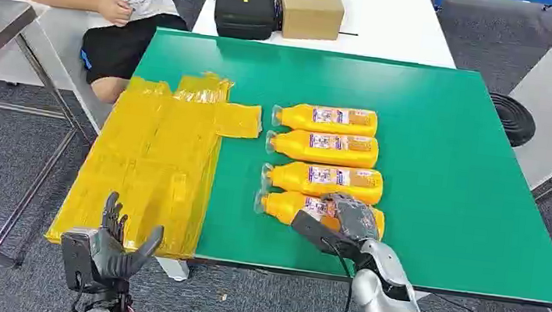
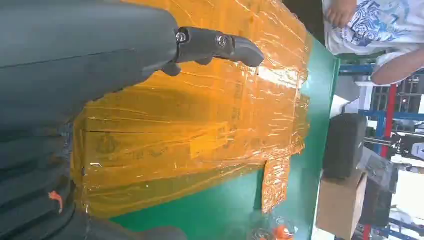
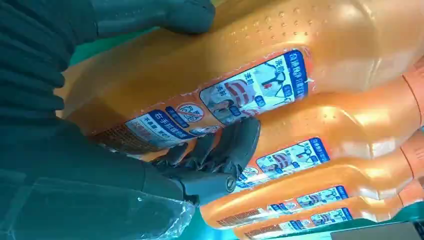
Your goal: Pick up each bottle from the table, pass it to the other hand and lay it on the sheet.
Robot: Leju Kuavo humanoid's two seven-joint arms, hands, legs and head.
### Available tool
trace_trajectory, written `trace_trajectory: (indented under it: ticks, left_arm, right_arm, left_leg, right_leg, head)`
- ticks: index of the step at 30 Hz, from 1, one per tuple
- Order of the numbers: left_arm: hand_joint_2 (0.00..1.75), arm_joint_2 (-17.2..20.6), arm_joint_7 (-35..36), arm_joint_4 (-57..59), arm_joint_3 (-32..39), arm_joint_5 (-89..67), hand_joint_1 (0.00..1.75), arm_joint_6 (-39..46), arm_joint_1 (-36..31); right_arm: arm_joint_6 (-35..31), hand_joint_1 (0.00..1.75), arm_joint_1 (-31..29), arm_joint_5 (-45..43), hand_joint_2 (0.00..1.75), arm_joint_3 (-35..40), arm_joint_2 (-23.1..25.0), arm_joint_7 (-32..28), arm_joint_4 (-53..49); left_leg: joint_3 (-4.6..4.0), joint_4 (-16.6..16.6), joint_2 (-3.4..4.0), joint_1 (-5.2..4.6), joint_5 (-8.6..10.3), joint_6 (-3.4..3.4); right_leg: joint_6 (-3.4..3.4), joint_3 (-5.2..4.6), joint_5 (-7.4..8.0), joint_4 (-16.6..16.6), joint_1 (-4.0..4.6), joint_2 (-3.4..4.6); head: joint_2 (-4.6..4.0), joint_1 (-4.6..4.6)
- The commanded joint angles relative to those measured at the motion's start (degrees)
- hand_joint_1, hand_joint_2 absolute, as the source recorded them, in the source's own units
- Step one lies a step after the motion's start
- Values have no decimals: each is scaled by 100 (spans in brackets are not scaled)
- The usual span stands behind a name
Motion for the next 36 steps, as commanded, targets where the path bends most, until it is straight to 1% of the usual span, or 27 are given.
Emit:
trace_trajectory:
  ticks: [1, 5, 7, 9, 10, 11, 12, 13, 14, 15, 20, 22, 24, 27, 28, 31, 34, 36]
  left_arm:
    - [175, -9, 57, 259, 30, -36, 0, 12, -108]
    - [175, -8, 62, 259, 30, -42, 0, 13, -108]
    - [175, -16, 89, 275, 44, -75, 0, 12, -118]
    - [175, -12, 93, 283, 56, -81, 0, 15, -101]
    - [175, -9, 94, 288, 58, -90, 0, 13, -70]
    - [175, -9, 94, 291, 64, -95, 0, 13, -53]
    - [175, -16, 89, 288, 78, -113, 0, 10, -40]
    - [175, -16, 89, 288, 78, -113, 0, 10, -40]
    - [175, -22, 85, 289, 91, -125, 0, 0, -40]
    - [175, -35, 82, 297, 111, -146, 0, -16, -50]
    - [175, -42, 89, 376, 176, -161, 0, -20, -153]
    - [175, -39, 89, 379, 179, -161, 0, -20, -143]
    - [175, -36, 89, 381, 180, -161, 0, -22, -133]
    - [175, -32, 88, 382, 180, -161, 0, -25, -127]
    - [175, -30, 87, 381, 182, -161, 0, -26, -125]
    - [175, -31, 86, 383, 186, -160, 0, -32, -127]
    - [175, -31, 80, 421, 189, -161, 0, -49, -144]
    - [175, -28, 79, 443, 187, -163, 0, -47, -152]
  right_arm:
    - [140, 147, 261, -1, 175, 8, -83, 42, 476]
    - [139, 147, 275, 0, 175, 6, -80, 42, 458]
    - [139, 133, 258, 22, 175, 5, -93, 48, 472]
    - [143, 96, 257, 23, 175, -3, -110, 48, 490]
    - [121, 63, 264, 31, 175, -3, -123, 31, 518]
    - [102, 37, 277, 35, 175, -7, -132, 21, 524]
    - [81, 33, 287, 33, 175, -20, -139, 7, 527]
    - [81, 33, 287, 33, 175, -20, -139, 7, 527]
    - [74, 23, 288, 37, 175, -27, -147, 5, 521]
    - [73, 16, 290, 39, 175, -35, -145, 5, 513]
    - [99, 16, 75, 36, 175, 16, -98, 12, 671]
    - [99, 16, 75, 37, 175, 18, -94, 12, 675]
    - [99, 19, 84, 35, 175, 18, -95, 9, 681]
    - [99, 17, 96, 32, 175, 17, -98, 6, 687]
    - [99, 21, 98, 31, 175, 15, -104, 4, 690]
    - [103, 24, 94, 31, 175, 16, -108, 6, 703]
    - [129, 40, 88, 21, 175, 28, -137, 8, 750]
    - [154, 44, 90, 0, 175, 26, -154, 5, 774]
  left_leg:
    - [22, -8, -10, 3, -3, 0]
    - [29, -14, -15, 5, -6, 1]
    - [28, -13, -15, 4, -7, 2]
    - [24, -8, -12, 3, -8, 3]
    - [28, -12, -16, 5, -8, 3]
    - [28, -11, -15, 4, -9, 3]
    - [31, -14, -15, 5, -9, 3]
    - [30, -13, -14, 5, -9, 3]
    - [27, -8, -10, 4, -10, 4]
    - [32, -14, -16, 5, -10, 4]
    - [25, -11, -12, 3, -8, 5]
    - [24, -12, -7, 2, -9, 5]
    - [24, -10, -10, 2, -9, 5]
    - [22, -8, -10, 3, -9, 5]
    - [26, -11, -12, 3, -9, 5]
    - [27, -13, -11, 4, -9, 5]
    - [26, -11, -12, 3, -8, 6]
    - [26, -11, -12, 3, -9, 6]
  right_leg:
    - [-10, 28, -5, -10, 5, -15]
    - [-12, 38, -4, -17, 9, -25]
    - [-11, 37, -5, -16, 7, -24]
    - [-10, 30, -8, -11, 5, -17]
    - [-16, 37, -9, -17, 9, -25]
    - [-12, 36, -9, -15, 7, -22]
    - [-16, 41, -10, -19, 8, -24]
    - [-14, 40, -9, -18, 8, -22]
    - [-11, 34, -9, -13, 6, -16]
    - [-16, 42, -10, -20, 8, -25]
    - [-13, 35, -8, -16, 7, -19]
    - [-13, 33, -7, -16, 6, -13]
    - [-11, 36, -8, -14, 5, -16]
    - [-10, 32, -9, -12, 5, -14]
    - [-14, 38, -9, -16, 6, -18]
    - [-15, 40, -9, -19, 8, -19]
    - [-12, 39, -8, -17, 6, -19]
    - [-14, 39, -9, -18, 7, -19]
  head:
    - [0, 0]
    - [0, 0]
    - [0, 0]
    - [0, 0]
    - [0, 0]
    - [0, 0]
    - [0, 0]
    - [0, 0]
    - [0, 0]
    - [0, 0]
    - [0, 2]
    - [0, 0]
    - [0, 2]
    - [0, 0]
    - [0, 0]
    - [0, 0]
    - [0, 0]
    - [0, 0]
